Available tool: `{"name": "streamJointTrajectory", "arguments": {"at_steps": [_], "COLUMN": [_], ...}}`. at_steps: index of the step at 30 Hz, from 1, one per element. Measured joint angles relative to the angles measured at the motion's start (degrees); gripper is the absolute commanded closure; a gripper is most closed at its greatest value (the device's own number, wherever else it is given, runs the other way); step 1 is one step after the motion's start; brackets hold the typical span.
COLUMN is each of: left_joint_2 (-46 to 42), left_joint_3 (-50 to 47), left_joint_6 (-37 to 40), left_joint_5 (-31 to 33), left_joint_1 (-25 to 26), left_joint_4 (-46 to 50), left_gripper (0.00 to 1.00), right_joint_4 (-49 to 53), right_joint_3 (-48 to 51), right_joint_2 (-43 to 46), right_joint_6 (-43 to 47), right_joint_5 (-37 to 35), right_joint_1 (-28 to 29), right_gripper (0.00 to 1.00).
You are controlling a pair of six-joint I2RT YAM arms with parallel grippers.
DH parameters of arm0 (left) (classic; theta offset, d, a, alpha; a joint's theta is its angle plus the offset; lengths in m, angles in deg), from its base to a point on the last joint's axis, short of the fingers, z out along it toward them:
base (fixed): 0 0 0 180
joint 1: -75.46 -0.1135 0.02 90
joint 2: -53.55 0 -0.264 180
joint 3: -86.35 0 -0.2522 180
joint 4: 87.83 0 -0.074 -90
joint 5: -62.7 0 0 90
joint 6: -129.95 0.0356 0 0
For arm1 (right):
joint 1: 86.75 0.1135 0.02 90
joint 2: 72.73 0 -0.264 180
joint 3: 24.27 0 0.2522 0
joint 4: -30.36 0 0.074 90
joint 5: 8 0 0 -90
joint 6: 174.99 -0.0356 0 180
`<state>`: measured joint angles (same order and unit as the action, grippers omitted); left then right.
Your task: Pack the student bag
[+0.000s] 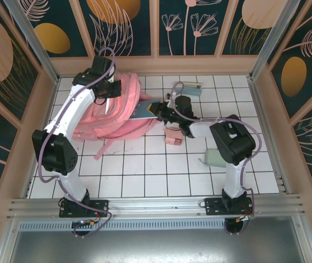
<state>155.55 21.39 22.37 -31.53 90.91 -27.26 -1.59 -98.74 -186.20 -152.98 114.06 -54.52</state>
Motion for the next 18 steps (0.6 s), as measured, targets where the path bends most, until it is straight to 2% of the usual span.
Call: {"name": "streamJointTrajectory", "arguments": {"at_steps": [8, 15, 18], "left_joint_2": [-4.2, -5.2, -5.2], "left_joint_3": [0.0, 0.0, 0.0], "left_joint_6": [0.0, 0.0, -0.1], "left_joint_5": [-10.0, -17.3, -18.6], "left_joint_1": [-5.6, -7.5, -7.5], "left_joint_4": [0.0, -0.1, -0.1], "left_gripper": [1.0, 1.0, 1.0], "right_joint_4": [-1.9, -0.3, 4.5], "right_joint_3": [-14.5, -28.8, -35.1], "right_joint_2": [-11.7, -22.0, -25.9], "right_joint_6": [-3.7, -5.7, -5.4], "right_joint_5": [-6.4, -10.4, -12.3], "right_joint_1": [6.3, 10.0, 11.3], "right_gripper": [1.0, 1.0, 0.83]}}
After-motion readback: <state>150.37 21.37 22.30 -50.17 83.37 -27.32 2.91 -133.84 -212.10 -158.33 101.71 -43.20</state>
